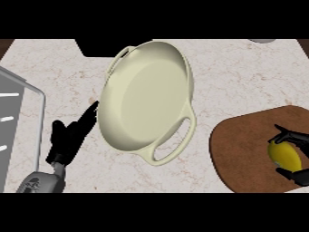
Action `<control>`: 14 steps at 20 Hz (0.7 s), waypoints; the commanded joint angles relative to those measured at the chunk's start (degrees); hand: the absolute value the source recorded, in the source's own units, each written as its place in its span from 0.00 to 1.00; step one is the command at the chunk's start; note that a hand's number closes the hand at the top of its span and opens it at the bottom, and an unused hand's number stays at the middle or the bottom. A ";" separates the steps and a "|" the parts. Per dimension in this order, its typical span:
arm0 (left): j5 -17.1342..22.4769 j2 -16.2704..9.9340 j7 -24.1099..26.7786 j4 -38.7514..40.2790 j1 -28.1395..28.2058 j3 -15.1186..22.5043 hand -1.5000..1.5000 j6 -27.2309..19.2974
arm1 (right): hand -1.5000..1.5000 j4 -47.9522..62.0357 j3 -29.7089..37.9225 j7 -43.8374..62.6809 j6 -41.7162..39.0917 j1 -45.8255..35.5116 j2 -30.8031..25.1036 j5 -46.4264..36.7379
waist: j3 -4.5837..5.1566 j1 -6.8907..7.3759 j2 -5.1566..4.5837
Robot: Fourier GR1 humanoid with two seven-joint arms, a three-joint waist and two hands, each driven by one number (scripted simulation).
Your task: Pick the lemon from the cutting board and place it in the pot
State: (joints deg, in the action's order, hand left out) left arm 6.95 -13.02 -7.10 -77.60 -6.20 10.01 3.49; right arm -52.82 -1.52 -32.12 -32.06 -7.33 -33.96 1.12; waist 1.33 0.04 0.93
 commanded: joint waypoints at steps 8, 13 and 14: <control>1.03 -1.30 -0.46 -0.08 0.60 -2.28 0.50 1.91 | 1.00 1.10 -0.72 -9.80 2.48 4.32 5.99 0.58 | -1.36 -0.05 -0.90; -0.49 0.49 -1.08 -0.60 2.69 -1.36 0.50 -1.09 | 1.00 -14.85 3.61 3.04 27.51 7.93 7.47 -2.67 | -0.72 -3.50 0.49; -0.59 -0.72 -0.03 0.19 4.14 -2.31 0.50 -0.99 | 1.00 -15.98 4.94 3.83 31.39 8.20 7.30 -3.72 | -0.50 -4.20 0.80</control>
State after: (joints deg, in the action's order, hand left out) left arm 6.46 -13.22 -7.20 -78.27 -4.31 8.50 3.21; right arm -62.76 1.40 -33.01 -12.72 -1.56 -27.94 0.26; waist 0.97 -2.02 1.34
